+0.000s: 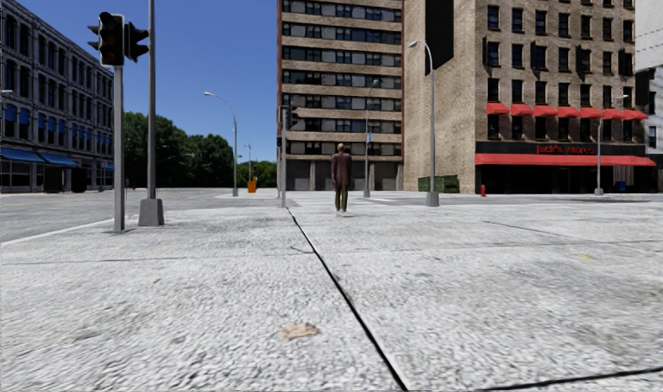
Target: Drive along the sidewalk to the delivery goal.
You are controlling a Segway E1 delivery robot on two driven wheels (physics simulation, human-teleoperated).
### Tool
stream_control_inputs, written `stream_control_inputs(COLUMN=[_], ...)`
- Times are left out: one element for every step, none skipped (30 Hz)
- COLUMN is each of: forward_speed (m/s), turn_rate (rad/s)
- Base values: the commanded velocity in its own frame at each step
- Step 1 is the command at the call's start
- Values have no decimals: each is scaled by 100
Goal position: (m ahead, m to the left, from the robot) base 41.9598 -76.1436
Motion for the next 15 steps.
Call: stream_control_inputs(forward_speed=[200,200,200,200,200,200,200,200,200,200,200,200,200,200,200], turn_rate=[-85,-85,-85,-85,-85,-85,-85,-85,-85,-85,-85,-85,-85,-85,-85])
